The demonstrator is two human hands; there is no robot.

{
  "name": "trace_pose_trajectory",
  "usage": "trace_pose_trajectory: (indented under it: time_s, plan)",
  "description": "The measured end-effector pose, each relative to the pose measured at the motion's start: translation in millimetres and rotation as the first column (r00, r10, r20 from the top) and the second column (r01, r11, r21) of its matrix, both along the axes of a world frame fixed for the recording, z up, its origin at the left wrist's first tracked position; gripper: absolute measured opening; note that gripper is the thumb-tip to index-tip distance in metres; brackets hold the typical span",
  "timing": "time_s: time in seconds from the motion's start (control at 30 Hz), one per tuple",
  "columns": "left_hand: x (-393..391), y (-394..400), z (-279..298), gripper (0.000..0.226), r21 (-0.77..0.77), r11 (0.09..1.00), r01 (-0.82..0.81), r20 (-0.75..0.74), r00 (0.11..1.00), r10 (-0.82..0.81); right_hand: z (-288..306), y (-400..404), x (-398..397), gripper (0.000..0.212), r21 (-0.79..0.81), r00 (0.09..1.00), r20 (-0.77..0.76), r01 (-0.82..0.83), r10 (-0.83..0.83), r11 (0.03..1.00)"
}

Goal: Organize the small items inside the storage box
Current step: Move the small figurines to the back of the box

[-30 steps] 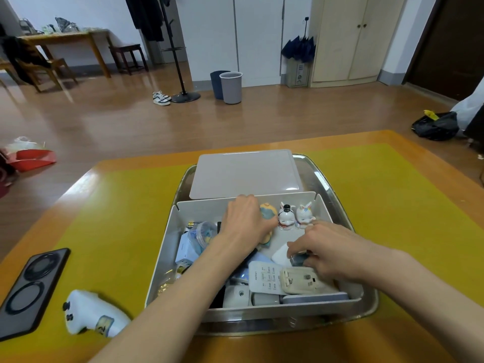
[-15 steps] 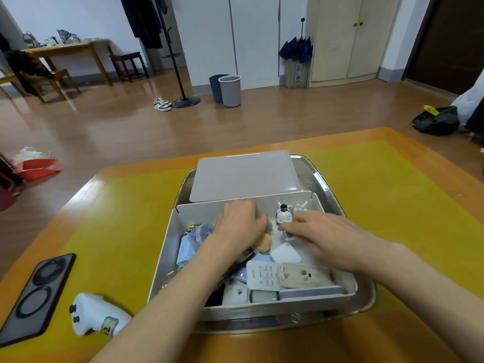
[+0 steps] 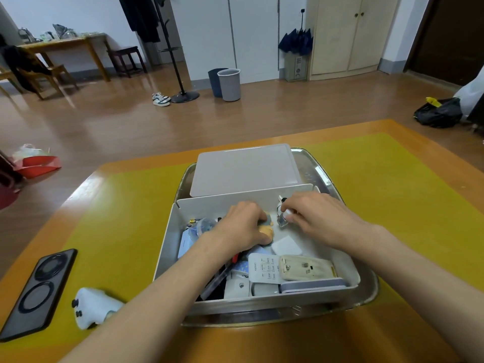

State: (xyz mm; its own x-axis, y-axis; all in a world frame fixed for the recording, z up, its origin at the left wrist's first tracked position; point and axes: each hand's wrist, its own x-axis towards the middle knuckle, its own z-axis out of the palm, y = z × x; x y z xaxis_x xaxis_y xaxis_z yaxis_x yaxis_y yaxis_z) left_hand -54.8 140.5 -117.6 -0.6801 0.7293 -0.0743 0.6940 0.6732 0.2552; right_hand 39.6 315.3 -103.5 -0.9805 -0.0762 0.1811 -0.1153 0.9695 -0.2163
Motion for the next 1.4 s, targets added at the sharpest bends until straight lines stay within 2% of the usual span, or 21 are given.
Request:
trace_pose_trajectory:
  time_s: [0.1, 0.3, 0.67, 1.1, 1.27, 1.4]
  plan:
    - [3.3, -5.0, -5.9, 0.040, 0.058, 0.998, -0.038, -0.030, 0.999, 0.040, -0.5, -5.5, -3.2, 0.009, -0.010, 0.999, -0.017, 0.047, -0.047, 0.999]
    - [6.8, -9.7, -11.4, 0.039, 0.121, 0.991, 0.048, -0.101, 0.994, -0.036, -4.4, -9.8, -11.6, 0.007, -0.040, 0.989, -0.039, 0.140, -0.141, 0.989]
    - [5.3, -5.6, -19.9, 0.038, 0.169, 0.983, 0.069, -0.071, 0.996, -0.058, -11.6, -16.3, -21.7, 0.011, -0.044, 0.980, 0.019, 0.197, -0.197, 0.979]
    - [3.7, -11.6, -18.0, 0.042, 0.207, 0.976, 0.068, -0.052, 0.997, -0.059, -15.8, -17.6, -20.6, 0.011, -0.085, 0.985, 0.019, 0.174, -0.173, 0.981]
    - [3.6, -20.9, -1.9, 0.043, 0.272, 0.960, 0.063, -0.045, 0.998, -0.053, -12.4, -14.3, -18.8, 0.025, -0.097, 0.986, 0.031, 0.166, -0.164, 0.981]
    - [3.6, -50.8, 14.2, 0.028, 0.276, 0.959, 0.066, -0.035, 0.998, -0.059, 0.6, -11.0, -11.2, 0.018, -0.094, 0.988, 0.025, 0.152, -0.150, 0.984]
